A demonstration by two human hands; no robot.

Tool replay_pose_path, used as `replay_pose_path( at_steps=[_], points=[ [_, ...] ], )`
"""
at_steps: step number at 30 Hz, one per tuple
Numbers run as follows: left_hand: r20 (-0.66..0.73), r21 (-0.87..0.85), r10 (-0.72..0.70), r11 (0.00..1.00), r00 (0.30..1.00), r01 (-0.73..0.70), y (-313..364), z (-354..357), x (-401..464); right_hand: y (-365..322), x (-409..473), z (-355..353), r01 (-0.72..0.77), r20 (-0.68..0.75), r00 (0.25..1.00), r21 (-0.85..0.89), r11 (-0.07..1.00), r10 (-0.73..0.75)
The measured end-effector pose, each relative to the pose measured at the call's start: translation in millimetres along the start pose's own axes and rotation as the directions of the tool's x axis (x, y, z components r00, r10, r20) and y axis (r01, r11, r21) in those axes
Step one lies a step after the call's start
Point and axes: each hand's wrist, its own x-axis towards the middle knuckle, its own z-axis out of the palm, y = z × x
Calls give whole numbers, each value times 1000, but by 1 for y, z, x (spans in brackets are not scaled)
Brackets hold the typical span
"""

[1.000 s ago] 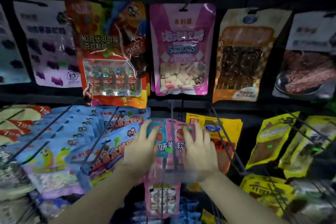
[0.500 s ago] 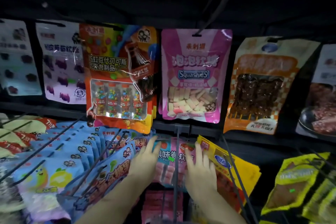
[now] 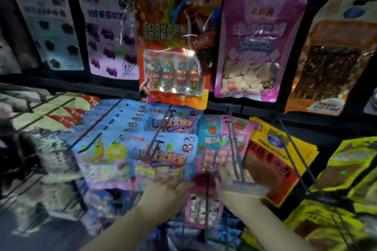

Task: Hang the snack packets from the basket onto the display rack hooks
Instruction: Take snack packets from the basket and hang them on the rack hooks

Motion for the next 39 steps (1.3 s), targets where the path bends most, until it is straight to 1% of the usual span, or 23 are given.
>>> replay_pose_path(
  at_steps=[1,2,3,4,5,6,7,9,11,12,14,15,16,18,19,22,24,26,28,31,35,39],
  points=[
    [-4,1,-38,999,999,38,-13,-2,-12,-9,-3,4,8,28,1000,10,1000,-9],
    [66,2,-157,988,985,157,-28,-4,-26,-19,-6,9,-9,65,998,34,999,7],
    [17,2,-255,967,967,255,-45,-1,-40,-29,-9,15,-48,136,990,89,995,36],
    [38,-3,-358,933,933,359,-61,-6,-51,-38,-9,19,-78,181,982,149,986,51],
    [25,-26,-437,899,899,438,-77,-8,-58,-46,-9,22,-106,206,977,212,972,61],
    [68,-39,-497,865,865,500,-89,-13,-59,-52,-7,24,-124,201,978,298,946,64],
    [105,-87,-515,848,851,524,-99,-17,-55,-59,-6,25,-151,184,979,399,905,82],
    [124,-135,-520,835,845,533,-113,-24,-40,-70,-3,32,-169,133,984,544,822,115],
    [112,-107,-538,829,835,548,-121,-25,-27,-77,6,37,-171,62,984,623,764,170],
    [121,-87,-564,814,817,574,-125,-22,-21,-79,11,39,-167,26,980,638,752,196],
    [174,-119,-611,766,772,632,-131,-16,-13,-77,23,46,-163,-23,973,630,760,228],
    [197,-169,-616,745,763,646,-133,-11,-10,-74,29,50,-166,-41,969,619,767,244],
    [197,-255,-624,713,757,654,-137,-6,-6,-72,35,54,-174,-53,965,604,778,257],
    [166,-416,-650,636,742,650,-141,2,0,-70,44,59,-177,-68,960,604,777,272],
    [143,-444,-652,630,744,637,-142,6,3,-70,48,61,-171,-83,957,610,773,277],
    [77,-375,-603,721,794,583,-145,15,14,-71,60,64,-154,-133,946,618,771,295],
    [63,-322,-589,752,805,575,-148,19,20,-71,66,65,-140,-168,939,610,780,299],
    [54,-242,-598,769,799,592,-149,21,25,-72,72,67,-115,-215,931,598,794,296],
    [40,-165,-610,777,791,607,-146,22,29,-73,75,66,-102,-243,926,578,810,290],
    [38,-91,-633,768,773,634,-141,21,38,-73,82,64,-115,-234,930,550,827,285],
    [47,-80,-647,757,761,649,-139,22,49,-71,97,61,-135,-218,932,536,833,291],
    [-15,-48,-641,767,767,640,-144,30,56,-71,114,64,-132,-220,925,575,807,308]
  ],
)
